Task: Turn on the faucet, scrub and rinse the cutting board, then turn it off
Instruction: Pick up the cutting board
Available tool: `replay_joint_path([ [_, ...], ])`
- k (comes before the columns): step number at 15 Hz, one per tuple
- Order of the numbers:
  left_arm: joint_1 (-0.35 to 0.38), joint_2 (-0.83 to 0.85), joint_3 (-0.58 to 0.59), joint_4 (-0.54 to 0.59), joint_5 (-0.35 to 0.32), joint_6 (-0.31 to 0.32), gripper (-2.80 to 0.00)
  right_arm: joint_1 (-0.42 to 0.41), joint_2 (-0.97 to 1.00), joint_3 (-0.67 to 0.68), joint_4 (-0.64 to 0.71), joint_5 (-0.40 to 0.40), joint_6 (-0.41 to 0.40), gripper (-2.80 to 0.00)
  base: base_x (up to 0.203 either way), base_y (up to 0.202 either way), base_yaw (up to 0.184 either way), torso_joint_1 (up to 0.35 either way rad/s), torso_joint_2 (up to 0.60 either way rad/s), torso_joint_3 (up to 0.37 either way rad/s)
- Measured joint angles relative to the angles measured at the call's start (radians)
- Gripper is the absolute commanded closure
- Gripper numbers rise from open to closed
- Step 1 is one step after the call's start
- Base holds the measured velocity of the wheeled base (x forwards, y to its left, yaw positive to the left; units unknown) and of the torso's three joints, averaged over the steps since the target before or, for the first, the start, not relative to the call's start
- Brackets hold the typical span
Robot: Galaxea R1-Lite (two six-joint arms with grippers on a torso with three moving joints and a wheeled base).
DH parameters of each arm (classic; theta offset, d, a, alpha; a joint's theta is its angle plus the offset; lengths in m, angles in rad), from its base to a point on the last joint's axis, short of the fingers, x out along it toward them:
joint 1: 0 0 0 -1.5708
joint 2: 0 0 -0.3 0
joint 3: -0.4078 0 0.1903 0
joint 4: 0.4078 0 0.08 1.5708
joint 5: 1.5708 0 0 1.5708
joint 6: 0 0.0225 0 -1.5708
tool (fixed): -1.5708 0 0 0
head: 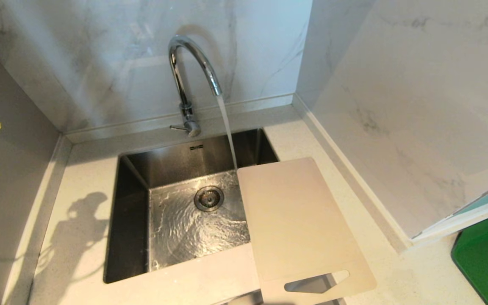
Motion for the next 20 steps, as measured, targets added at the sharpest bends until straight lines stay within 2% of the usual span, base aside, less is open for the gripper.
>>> replay_joint_path([
  [3, 0.035, -0.180, 0.138, 0.002, -0.048, 0.012, 0.00, 0.000, 0.000, 0.000, 0.000, 0.000, 0.000, 0.00, 0.000, 0.000, 0.000, 0.000, 0.00, 0.000],
  [7, 0.075, -0.462, 0.364, 0.072, -0.119, 0.020, 0.00, 0.000, 0.000, 0.000, 0.000, 0.000, 0.000, 0.00, 0.000, 0.000, 0.000, 0.000, 0.00, 0.000],
  [9, 0.085, -0.591, 0.496, 0.080, -0.133, 0.025, 0.00, 0.000, 0.000, 0.000, 0.000, 0.000, 0.000, 0.00, 0.000, 0.000, 0.000, 0.000, 0.00, 0.000],
  [12, 0.082, -0.750, 0.679, 0.044, -0.127, 0.040, 0.00, 0.000, 0.000, 0.000, 0.000, 0.000, 0.000, 0.00, 0.000, 0.000, 0.000, 0.000, 0.00, 0.000],
  [15, 0.073, -0.828, 0.829, -0.063, -0.099, 0.054, 0.00, 0.000, 0.000, 0.000, 0.000, 0.000, -0.001, 0.00, 0.000, 0.000, 0.000, 0.000, 0.00, 0.000],
  [17, 0.041, -0.853, 0.886, -0.136, -0.085, 0.055, 0.00, 0.000, 0.000, 0.000, 0.000, 0.000, 0.000, 0.00, 0.000, 0.000, 0.000, 0.000, 0.00, 0.000],
  [20, -0.006, -0.955, 0.942, -0.102, -0.042, 0.083, 0.00, 0.000, 0.000, 0.000, 0.000, 0.000, 0.000, 0.00, 0.000, 0.000, 0.000, 0.000, 0.00, 0.000],
])
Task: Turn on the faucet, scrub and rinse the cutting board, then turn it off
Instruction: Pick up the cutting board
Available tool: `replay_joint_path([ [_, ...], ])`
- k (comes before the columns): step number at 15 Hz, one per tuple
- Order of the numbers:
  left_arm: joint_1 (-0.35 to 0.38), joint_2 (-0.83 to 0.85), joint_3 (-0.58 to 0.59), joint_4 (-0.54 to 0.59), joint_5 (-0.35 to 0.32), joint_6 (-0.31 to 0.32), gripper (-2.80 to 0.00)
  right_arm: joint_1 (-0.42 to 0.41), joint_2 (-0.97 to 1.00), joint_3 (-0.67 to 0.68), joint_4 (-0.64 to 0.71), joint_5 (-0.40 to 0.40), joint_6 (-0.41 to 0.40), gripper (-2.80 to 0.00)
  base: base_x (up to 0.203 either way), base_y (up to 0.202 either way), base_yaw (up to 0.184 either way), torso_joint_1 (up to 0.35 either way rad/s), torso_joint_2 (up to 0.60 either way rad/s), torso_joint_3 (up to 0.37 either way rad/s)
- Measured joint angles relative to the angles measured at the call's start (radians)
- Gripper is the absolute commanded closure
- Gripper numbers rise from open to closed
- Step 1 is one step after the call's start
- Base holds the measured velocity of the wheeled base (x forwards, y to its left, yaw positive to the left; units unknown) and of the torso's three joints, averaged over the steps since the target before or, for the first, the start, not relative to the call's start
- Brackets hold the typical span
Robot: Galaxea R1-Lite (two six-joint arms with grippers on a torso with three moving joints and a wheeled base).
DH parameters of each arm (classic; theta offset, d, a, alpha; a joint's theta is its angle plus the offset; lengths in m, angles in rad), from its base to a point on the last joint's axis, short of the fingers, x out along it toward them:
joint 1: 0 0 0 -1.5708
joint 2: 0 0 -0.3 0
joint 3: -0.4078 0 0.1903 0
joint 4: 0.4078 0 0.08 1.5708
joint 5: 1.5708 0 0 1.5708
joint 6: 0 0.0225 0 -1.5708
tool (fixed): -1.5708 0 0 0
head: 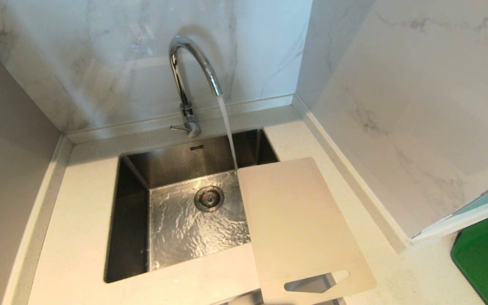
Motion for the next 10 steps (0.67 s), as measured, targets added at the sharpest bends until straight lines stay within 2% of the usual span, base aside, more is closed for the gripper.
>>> replay_joint_path([
  [2, -0.014, -0.092, 0.042, -0.018, 0.027, 0.034, 0.00, 0.000, 0.000, 0.000, 0.000, 0.000, 0.000, 0.00, 0.000, 0.000, 0.000, 0.000, 0.00, 0.000],
  [6, -0.025, -0.165, 0.171, -0.278, -0.015, 0.097, 0.00, 0.000, 0.000, 0.000, 0.000, 0.000, 0.000, 0.00, 0.000, 0.000, 0.000, 0.000, 0.00, 0.000],
  [8, -0.026, -0.175, 0.181, -0.286, -0.019, 0.087, 0.00, 0.000, 0.000, 0.000, 0.000, 0.000, 0.000, 0.00, 0.000, 0.000, 0.000, 0.000, 0.00, 0.000],
  [10, -0.027, -0.178, 0.184, -0.275, -0.022, 0.020, 0.00, 0.000, 0.000, 0.000, 0.000, 0.000, 0.000, 0.00, 0.000, 0.000, 0.000, 0.000, 0.00, 0.000],
])
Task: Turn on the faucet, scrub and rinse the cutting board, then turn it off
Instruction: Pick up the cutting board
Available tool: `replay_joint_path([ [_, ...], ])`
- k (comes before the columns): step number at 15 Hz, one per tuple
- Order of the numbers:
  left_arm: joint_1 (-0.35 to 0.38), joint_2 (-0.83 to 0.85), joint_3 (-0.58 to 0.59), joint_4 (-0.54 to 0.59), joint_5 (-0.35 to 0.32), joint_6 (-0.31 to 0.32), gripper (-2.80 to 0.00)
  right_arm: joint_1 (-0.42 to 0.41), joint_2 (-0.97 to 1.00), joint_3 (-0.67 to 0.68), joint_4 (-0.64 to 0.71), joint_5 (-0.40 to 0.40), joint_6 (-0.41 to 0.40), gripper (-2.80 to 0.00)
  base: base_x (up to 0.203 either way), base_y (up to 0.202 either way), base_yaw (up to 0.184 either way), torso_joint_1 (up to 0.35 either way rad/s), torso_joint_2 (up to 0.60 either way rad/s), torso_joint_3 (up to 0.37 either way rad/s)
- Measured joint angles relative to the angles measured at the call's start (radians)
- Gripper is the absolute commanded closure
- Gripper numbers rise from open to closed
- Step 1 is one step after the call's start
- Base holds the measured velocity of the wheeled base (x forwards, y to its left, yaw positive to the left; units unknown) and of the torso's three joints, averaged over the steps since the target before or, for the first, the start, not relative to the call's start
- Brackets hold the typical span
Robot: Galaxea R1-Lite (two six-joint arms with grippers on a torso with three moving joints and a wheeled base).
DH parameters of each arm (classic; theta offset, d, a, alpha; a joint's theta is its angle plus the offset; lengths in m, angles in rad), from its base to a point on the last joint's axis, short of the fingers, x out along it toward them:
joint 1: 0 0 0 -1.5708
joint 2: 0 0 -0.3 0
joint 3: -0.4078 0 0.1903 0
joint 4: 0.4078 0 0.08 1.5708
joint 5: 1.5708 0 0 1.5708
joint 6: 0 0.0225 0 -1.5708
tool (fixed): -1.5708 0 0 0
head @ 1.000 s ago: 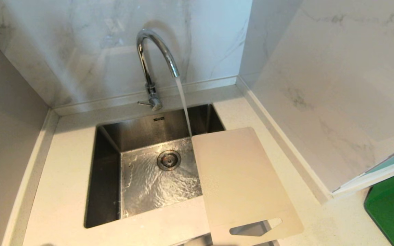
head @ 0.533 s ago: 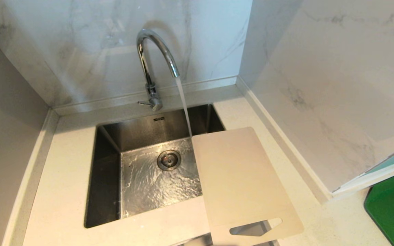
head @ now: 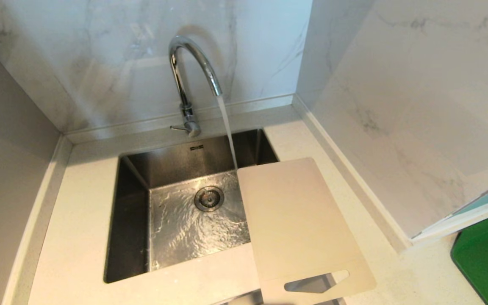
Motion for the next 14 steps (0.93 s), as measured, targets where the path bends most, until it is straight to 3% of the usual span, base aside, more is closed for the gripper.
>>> replay_joint_path([
  [2, 0.000, -0.002, 0.001, 0.054, -0.005, -0.097, 0.00, 0.000, 0.000, 0.000, 0.000, 0.000, 0.000, 0.00, 0.000, 0.000, 0.000, 0.000, 0.00, 0.000],
  [3, 0.000, -0.002, 0.001, 0.056, -0.006, -0.109, 0.00, 0.000, 0.000, 0.000, 0.000, 0.000, 0.000, 0.00, 0.000, 0.000, 0.000, 0.000, 0.00, 0.000],
  [14, 0.002, -0.003, 0.002, 0.055, -0.005, -0.115, 0.00, 0.000, 0.000, 0.000, 0.000, 0.000, 0.000, 0.00, 0.000, 0.000, 0.000, 0.000, 0.00, 0.000],
])
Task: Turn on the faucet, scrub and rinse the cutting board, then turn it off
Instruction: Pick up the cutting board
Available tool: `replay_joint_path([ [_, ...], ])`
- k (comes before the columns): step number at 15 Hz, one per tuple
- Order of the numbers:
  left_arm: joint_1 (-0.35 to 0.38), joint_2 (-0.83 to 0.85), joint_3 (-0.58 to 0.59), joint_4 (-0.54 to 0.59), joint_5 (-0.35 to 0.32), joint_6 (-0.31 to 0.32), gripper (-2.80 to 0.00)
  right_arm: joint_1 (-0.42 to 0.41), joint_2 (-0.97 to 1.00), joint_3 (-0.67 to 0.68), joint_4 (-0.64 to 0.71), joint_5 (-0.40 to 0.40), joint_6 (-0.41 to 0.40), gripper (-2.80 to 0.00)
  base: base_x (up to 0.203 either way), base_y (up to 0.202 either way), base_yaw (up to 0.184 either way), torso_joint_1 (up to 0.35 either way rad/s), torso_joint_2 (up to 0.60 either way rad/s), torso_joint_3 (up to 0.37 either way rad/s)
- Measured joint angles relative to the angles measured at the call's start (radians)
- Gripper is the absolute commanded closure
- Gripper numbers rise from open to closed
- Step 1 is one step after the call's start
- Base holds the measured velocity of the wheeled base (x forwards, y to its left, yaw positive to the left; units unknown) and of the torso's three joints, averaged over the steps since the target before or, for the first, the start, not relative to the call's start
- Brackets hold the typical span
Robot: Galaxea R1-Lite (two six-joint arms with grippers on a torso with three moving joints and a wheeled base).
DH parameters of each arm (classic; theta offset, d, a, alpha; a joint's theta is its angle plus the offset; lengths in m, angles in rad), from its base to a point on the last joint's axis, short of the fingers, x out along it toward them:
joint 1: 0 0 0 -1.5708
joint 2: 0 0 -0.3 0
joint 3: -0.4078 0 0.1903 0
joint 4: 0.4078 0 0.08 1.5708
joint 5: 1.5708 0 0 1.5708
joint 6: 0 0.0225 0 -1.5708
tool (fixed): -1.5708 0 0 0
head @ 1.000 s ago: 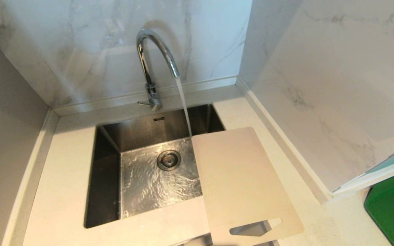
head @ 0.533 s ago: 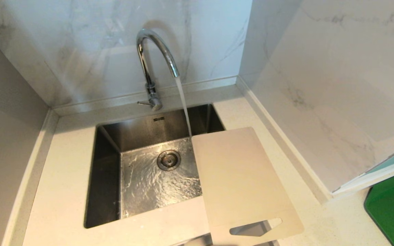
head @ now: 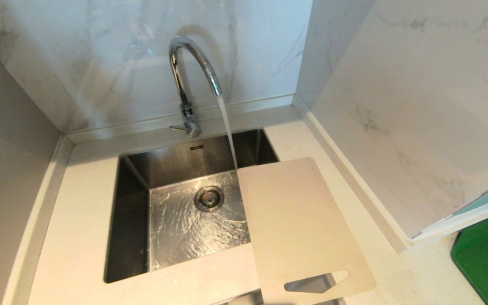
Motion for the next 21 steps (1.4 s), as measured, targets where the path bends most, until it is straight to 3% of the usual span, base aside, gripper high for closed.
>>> replay_joint_path([
  [21, 0.000, 0.001, 0.000, 0.000, 0.000, 0.000, 0.00, 0.000, 0.000, 0.000, 0.000, 0.000, 0.000, 0.00, 0.000, 0.000, 0.000, 0.000, 0.00, 0.000],
])
